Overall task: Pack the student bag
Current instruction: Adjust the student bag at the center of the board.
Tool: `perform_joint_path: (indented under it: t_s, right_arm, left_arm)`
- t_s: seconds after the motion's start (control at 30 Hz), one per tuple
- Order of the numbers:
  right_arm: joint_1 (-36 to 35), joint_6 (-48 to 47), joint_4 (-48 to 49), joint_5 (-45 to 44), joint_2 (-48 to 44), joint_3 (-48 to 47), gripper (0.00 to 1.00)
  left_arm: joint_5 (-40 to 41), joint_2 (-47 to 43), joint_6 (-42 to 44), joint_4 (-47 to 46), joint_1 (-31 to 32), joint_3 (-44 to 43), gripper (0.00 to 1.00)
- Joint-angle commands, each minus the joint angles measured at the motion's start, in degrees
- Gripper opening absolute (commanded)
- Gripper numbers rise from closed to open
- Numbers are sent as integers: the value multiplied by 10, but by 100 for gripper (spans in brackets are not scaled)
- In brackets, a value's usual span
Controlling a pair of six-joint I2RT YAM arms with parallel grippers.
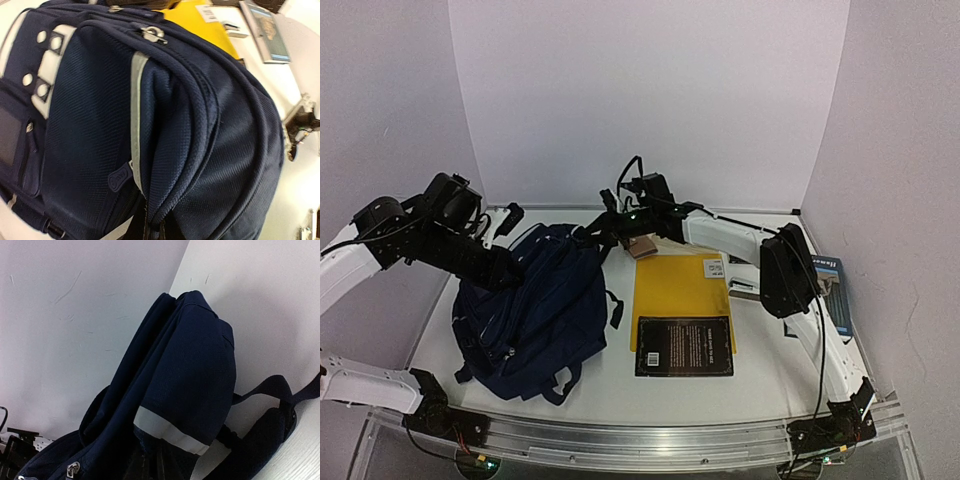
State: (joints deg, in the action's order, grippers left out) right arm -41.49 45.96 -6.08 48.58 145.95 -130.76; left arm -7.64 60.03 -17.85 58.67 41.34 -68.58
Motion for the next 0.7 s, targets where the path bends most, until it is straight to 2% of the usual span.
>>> perform_joint_path:
  t_s: [0.0, 0.23, 0.37, 0.67]
  right_arm:
    - [14, 49, 75, 27, -75, -2, 0]
    - [33, 100, 99, -5, -181, 68, 0]
    - [27, 124, 119, -41, -226, 108, 0]
    - [10, 125, 116, -73, -247, 108, 0]
  left_arm:
    - [141, -11, -13, -24, -4, -29, 0]
    - [271, 20, -31, -2, -22, -19, 0]
    - [313, 50, -54, 8, -52, -17, 0]
    - [305, 132, -94, 19, -101, -36, 0]
